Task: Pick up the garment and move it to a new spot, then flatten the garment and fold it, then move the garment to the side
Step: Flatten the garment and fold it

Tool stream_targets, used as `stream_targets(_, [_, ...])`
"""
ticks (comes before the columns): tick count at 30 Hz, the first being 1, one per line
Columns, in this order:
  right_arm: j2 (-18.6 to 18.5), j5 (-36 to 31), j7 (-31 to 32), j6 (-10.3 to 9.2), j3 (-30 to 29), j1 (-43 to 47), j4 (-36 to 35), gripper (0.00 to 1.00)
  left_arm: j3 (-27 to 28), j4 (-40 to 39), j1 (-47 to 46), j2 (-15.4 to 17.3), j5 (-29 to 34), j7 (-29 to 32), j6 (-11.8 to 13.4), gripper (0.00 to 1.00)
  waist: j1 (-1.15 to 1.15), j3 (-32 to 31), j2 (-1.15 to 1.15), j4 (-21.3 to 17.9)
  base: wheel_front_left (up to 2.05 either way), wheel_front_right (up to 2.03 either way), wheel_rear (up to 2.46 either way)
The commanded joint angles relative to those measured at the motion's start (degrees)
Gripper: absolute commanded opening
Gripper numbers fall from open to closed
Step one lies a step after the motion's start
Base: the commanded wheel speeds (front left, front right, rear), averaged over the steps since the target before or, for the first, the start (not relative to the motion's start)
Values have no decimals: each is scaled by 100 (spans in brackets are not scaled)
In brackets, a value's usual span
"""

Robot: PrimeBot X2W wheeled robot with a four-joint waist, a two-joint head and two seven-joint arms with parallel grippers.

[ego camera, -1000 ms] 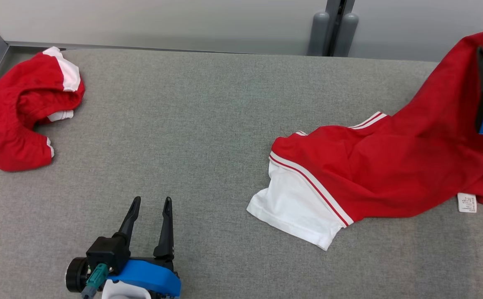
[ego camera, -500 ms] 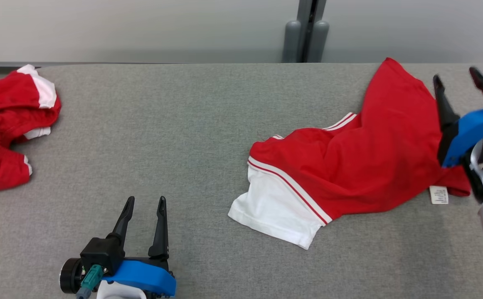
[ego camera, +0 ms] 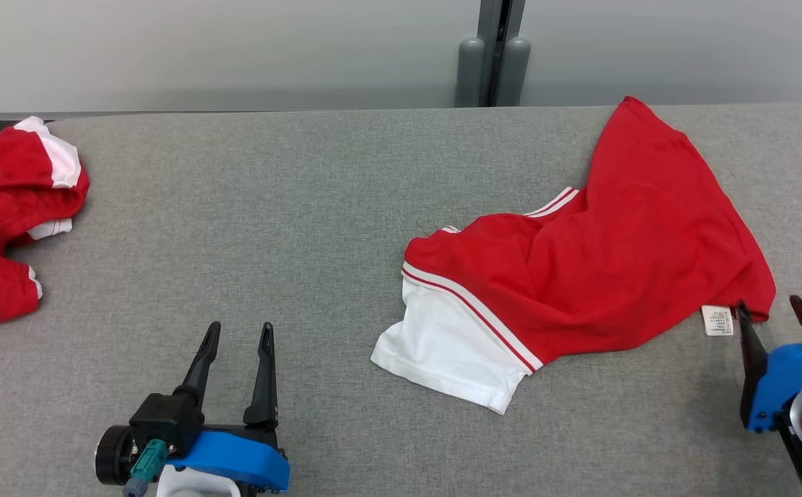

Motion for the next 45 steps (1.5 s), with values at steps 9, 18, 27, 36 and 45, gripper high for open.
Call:
stream_targets(9, [-1,-450,102,1,-558,79,205,100,41,-23,-75,71,29,-15,-2,100,0,149,0,97,0,0,0])
stream_targets(18, [-30,-507,163,1,-516,-385,670,100,11,-25,-135,91,42,-15,21,100,0,252,0,190,0,0,0])
stream_targets(27, [-353,-647,51,1,-516,-778,1105,0,37,8,-135,93,3,-15,51,100,0,298,0,152,0,0,0])
stream_targets(36, [-725,-1223,59,0,-810,-377,489,0,54,-13,-62,97,-25,-15,63,100,0,239,0,-114,0,0,0])
stream_targets(45, [-238,-978,90,0,-824,65,281,100,26,33,-111,102,-34,-15,51,100,0,184,0,-192,0,0,0])
